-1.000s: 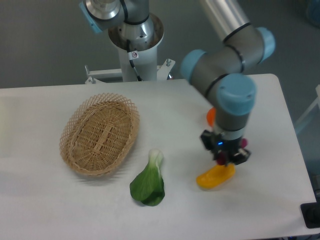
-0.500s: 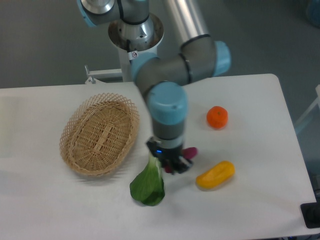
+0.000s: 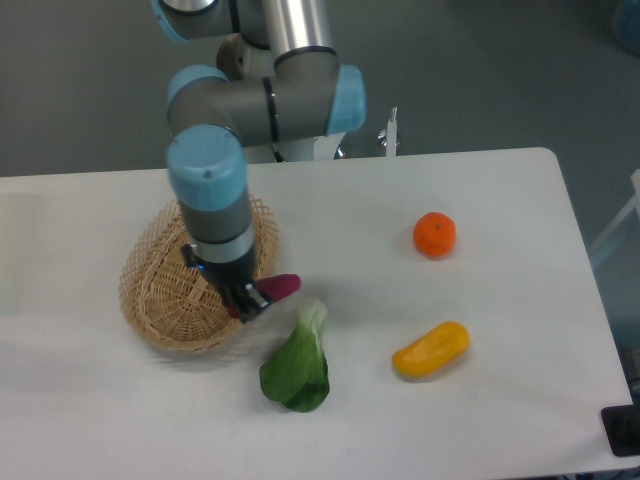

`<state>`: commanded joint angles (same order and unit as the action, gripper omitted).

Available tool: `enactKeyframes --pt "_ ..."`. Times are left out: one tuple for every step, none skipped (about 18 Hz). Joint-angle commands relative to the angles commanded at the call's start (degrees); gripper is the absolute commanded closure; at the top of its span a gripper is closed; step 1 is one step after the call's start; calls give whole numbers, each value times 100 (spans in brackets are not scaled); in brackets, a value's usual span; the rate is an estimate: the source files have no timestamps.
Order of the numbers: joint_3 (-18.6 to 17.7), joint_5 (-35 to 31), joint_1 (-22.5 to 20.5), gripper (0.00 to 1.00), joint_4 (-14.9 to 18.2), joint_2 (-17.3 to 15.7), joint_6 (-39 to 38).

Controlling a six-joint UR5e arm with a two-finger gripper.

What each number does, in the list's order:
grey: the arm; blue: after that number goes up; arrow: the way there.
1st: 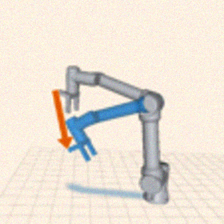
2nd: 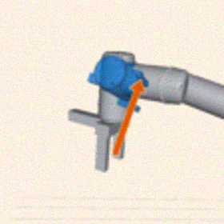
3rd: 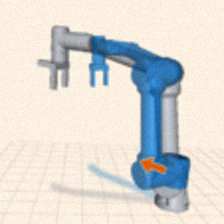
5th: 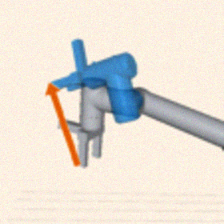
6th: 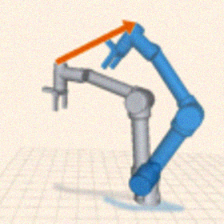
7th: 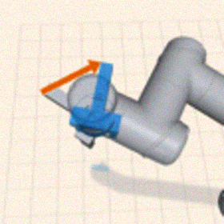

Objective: Place the sweet potato in the basket
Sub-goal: 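Carry the held sweet potato over to the wicker basket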

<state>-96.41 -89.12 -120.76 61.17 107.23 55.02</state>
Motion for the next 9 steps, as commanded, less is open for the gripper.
enactKeyframes --pt "-44 0 9 65 -9 -9 0" --pt "-114 0 35 65 -9 -35 9" --pt "-184 0 70 65 -18 -105 26" --pt "-272 0 97 65 -18 -175 35" --pt "-351 0 106 65 -26 -219 44" --pt "-413 0 114 65 -27 -228 53" --pt "-457 0 123 65 -27 -237 53" --pt "-483 0 167 65 -27 -237 44" --pt "-484 0 228 65 -27 -237 9"
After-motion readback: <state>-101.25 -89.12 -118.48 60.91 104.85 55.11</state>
